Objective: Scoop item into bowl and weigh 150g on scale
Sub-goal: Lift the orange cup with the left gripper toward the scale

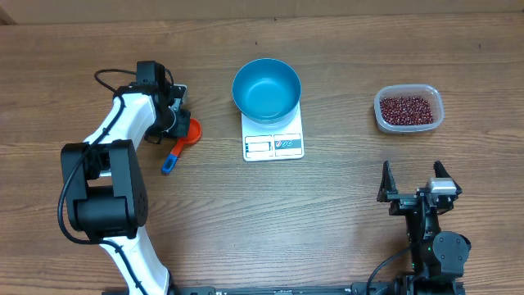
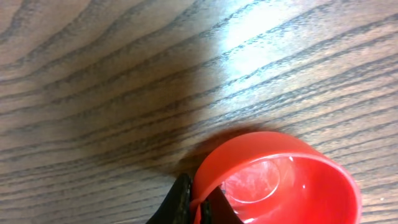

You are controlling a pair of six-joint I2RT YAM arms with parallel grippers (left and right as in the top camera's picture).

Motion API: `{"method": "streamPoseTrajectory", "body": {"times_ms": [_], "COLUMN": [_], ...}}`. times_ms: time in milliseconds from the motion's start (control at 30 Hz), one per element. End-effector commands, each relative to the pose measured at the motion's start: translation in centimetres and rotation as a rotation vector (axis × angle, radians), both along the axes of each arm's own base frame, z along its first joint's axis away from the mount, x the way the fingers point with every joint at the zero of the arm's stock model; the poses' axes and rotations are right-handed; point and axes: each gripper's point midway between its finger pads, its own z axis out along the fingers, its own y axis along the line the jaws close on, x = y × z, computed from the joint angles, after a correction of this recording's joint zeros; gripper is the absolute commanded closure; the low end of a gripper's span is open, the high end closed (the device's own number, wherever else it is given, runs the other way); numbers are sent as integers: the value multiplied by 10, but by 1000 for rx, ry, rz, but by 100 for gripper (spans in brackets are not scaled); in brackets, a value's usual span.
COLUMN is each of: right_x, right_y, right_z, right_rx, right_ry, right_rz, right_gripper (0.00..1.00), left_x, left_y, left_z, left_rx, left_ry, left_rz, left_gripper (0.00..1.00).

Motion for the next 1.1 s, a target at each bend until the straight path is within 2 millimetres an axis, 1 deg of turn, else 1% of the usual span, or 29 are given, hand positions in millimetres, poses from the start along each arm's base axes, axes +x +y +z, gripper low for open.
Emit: {"method": "streamPoseTrajectory", "body": {"times_ms": [0,233,433,467,533,567,600,633,733,833,900,967,1067], "right_x": [0,0,0,0,0,0,0,0,0,0,0,0,0], "right_y": [0,0,0,0,0,0,0,0,0,0,0,0,0], "right_z": [-3,-3,-3,-3,-3,-3,-3,-3,-3,-3,-3,-3,-3], "right_rx": [-1,-1,-1,-1,-1,-1,-1,-1,-1,-1,-1,-1,-1], "right_ry": [0,0,0,0,0,0,0,0,0,0,0,0,0], "right_rz": [2,2,2,2,2,2,2,2,2,2,2,2,2], "right_gripper": [0,0,0,0,0,0,0,0,0,0,0,0,0], "left_x": [-5,-8,-9,-10,-11,-11,-8,-12,-23,-36,-47,-54,-67], "left_y": [3,3,2,0,-8,-11,-13,-13,-14,-15,-15,-16,-16], "left_z": [-8,-6,13,18,32,39,54,77,106,126,145,154,171], "left_rx": [5,5,-11,-27,-76,-97,-135,-196,-250,-280,-290,-298,-331], "left_ry": [24,35,52,49,33,21,-4,-9,-14,-8,-26,-30,-34], "left_rz": [11,12,73,73,83,114,200,447,637,744,764,786,875], "left_gripper": [96,96,96,96,96,96,95,96,96,96,96,96,96]}}
